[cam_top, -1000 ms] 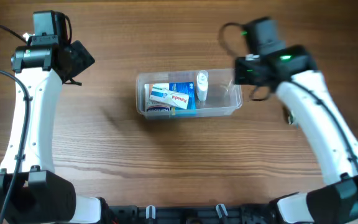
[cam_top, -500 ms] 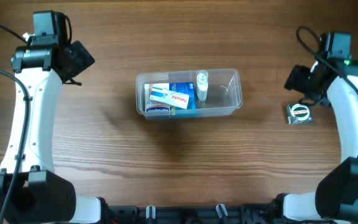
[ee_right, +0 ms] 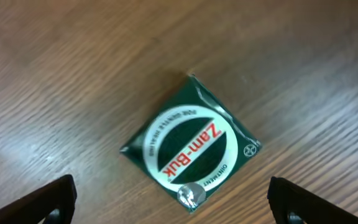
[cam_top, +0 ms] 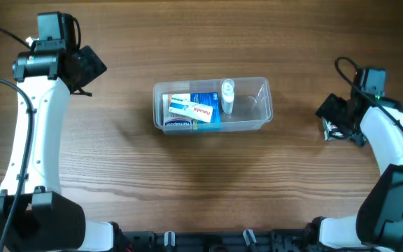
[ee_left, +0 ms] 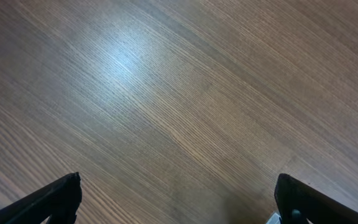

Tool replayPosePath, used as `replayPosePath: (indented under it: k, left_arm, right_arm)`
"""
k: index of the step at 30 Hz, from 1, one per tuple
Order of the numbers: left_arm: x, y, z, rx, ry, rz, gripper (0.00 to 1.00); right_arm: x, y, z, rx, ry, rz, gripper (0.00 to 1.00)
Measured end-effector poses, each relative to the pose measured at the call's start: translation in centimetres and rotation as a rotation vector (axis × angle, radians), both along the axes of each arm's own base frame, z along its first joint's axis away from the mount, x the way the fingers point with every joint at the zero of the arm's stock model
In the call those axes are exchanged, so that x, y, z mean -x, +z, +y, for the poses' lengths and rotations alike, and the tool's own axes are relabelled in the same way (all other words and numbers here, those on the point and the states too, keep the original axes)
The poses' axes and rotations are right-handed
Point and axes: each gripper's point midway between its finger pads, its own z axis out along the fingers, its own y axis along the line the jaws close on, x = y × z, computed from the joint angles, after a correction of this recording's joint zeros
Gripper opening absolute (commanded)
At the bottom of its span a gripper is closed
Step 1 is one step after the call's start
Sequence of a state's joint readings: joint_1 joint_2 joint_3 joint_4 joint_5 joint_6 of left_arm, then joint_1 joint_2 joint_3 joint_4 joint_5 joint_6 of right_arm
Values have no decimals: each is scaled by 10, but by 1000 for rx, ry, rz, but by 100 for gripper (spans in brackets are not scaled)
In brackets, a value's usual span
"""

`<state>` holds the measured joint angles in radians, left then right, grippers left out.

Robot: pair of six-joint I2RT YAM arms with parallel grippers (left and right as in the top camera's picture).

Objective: Pack container
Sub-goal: 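Release the bottle upright and raise the right gripper away, then lower the right gripper onto the green Zam-Buk tin and grasp it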

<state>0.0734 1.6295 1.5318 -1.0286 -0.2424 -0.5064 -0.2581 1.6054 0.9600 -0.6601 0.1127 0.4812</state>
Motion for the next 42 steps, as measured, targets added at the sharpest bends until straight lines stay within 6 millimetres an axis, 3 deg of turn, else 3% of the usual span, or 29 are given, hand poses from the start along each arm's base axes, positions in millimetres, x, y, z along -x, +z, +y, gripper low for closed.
replayPosePath:
  k: [7,14,42]
  left_arm:
    - [0,0,0,0,0,0,100]
    - [0,0,0,0,0,0,100]
    - [0,0,0,0,0,0,100]
  right_arm:
    - [12,-21,3,-56,-237,-34,100]
    - [-8,-15,-2,-86,-386,-149,100]
    - [-18,-19,-10,-91,-506,-205,100]
